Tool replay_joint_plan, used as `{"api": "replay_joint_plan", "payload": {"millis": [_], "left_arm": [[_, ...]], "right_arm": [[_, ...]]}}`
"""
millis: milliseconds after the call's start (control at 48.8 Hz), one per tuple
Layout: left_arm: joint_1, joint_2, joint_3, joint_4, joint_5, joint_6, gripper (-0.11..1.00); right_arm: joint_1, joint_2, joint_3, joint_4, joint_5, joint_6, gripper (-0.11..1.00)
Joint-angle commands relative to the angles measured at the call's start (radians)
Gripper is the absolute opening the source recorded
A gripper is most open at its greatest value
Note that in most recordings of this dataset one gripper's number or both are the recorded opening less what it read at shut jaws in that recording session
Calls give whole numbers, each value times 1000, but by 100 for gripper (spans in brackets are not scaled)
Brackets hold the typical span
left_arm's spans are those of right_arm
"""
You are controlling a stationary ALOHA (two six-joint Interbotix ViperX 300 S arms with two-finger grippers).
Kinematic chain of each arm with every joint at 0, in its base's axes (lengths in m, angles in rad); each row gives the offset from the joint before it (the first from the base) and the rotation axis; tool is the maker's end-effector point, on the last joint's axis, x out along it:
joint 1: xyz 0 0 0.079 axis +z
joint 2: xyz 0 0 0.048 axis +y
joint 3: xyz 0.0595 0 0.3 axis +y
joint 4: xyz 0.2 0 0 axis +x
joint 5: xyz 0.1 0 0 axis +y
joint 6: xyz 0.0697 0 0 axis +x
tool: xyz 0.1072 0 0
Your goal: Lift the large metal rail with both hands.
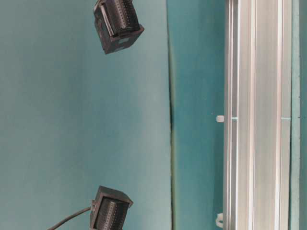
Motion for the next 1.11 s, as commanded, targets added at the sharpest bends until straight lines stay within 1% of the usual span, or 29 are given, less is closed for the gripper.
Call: {"api": "replay_joint_plan", "payload": {"millis": [0, 246, 390, 738, 1087], "left_arm": [[0, -6, -6, -5, -34, -55, 37], [-6, -8, -2, -8, -57, -97, 37], [-8, -8, 3, -5, -61, -98, 37], [-37, -8, 2, -5, -66, -104, 37], [-40, -8, 0, -5, -69, -98, 37]], "right_arm": [[-3, 12, -12, -3, -46, -9, 38], [-17, 12, -12, -3, -44, -14, 38], [-26, 12, -11, -21, -43, -17, 38], [-25, 12, -5, -18, -41, -15, 38], [-25, 15, 8, -18, -46, -8, 38]]}}
